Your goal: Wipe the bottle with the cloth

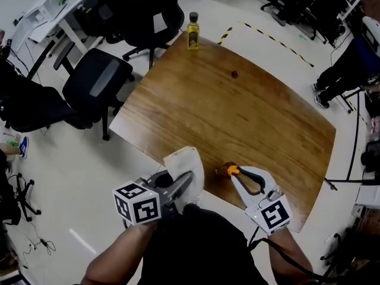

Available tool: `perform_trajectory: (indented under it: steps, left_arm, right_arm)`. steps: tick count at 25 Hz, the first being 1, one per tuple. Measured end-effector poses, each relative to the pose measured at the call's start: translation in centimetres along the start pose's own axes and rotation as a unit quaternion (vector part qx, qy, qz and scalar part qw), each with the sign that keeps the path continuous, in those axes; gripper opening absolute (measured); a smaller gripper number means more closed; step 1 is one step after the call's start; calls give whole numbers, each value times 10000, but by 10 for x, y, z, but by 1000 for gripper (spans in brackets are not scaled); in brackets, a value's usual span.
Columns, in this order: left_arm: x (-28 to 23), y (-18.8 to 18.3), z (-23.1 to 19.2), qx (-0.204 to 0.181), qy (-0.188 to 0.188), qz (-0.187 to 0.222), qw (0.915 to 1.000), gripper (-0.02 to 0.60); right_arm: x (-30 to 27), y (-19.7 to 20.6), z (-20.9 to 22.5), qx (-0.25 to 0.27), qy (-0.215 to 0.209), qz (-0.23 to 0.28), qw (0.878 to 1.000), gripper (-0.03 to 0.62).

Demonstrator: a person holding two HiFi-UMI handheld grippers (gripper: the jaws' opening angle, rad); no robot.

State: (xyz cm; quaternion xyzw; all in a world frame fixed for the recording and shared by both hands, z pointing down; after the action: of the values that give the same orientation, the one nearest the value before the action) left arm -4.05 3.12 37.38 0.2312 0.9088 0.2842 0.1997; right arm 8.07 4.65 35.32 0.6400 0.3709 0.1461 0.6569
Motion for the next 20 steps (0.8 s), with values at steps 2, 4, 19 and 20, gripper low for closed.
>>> perform_trajectory:
  steps: [2,4,19,20]
  left_arm:
    - [-10,3,0,233,178,17,9996,100]
    - [-19,7,0,504,403,43,9979,100]
    - [-85,49,8,1434,2150,-1399,9558,100]
    - [-88,51,7,1381,2130,-1411,9569,100]
  right_arm:
    - [-2,-4,1,-9,-9,214,9998,55]
    - [-3,-6,2,-99,72,396,9991,55]
    - [-1,-3,3,-534,144,440,9975,55]
    - [-1,-2,3,-546,150,445,9974,55]
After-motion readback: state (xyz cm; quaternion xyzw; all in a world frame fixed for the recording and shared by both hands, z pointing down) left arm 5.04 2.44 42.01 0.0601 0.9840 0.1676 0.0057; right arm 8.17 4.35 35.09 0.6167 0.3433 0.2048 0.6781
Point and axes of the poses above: the fingertips, and each gripper's own axes: x backward along the fingers, z to its right, y out of its underside, the point moved 1 cm from there along x, backward along the fingers, and after that the axes turned 9 degrees about z, right-handed, at the moved point
